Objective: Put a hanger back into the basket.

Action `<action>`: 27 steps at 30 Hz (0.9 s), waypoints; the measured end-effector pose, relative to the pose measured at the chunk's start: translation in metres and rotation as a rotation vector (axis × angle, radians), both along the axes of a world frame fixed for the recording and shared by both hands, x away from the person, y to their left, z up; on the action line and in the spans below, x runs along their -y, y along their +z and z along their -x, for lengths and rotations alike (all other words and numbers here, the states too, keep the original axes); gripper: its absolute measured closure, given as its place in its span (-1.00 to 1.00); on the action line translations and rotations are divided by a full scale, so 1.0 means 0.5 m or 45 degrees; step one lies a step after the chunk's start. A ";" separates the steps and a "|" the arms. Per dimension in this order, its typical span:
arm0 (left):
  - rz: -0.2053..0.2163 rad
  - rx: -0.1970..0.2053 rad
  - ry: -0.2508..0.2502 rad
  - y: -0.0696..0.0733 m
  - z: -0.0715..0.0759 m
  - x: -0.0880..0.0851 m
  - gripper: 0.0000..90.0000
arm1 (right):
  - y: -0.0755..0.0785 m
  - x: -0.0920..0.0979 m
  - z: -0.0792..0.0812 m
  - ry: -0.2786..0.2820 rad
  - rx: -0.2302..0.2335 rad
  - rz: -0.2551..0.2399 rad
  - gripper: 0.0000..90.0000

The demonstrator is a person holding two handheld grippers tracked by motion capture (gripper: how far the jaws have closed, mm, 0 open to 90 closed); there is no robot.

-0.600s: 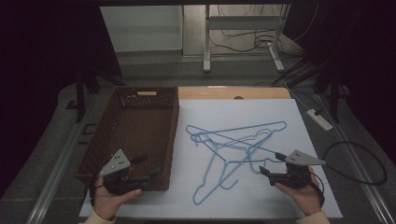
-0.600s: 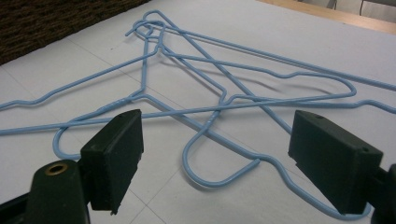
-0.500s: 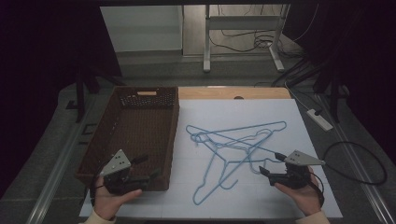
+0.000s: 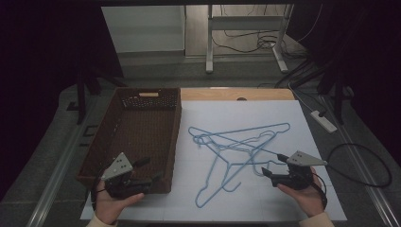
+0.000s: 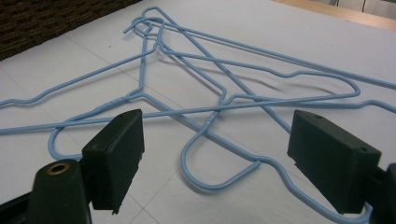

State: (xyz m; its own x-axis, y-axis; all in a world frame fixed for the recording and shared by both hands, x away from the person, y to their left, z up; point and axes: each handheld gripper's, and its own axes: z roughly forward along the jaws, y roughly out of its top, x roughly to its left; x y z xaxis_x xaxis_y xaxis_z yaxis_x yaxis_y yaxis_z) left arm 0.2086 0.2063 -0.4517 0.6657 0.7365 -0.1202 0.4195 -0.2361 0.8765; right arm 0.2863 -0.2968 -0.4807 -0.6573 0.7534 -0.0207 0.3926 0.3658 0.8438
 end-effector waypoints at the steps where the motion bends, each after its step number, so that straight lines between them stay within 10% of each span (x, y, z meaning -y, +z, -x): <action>1: -0.001 -0.001 0.000 -0.001 0.000 0.000 -0.31 | 0.000 0.000 -0.001 0.002 0.000 -0.002 -0.58; 27: -0.016 0.006 0.001 -0.003 -0.003 0.001 -0.31 | 0.025 -0.040 -0.024 0.049 -0.083 0.032 -0.50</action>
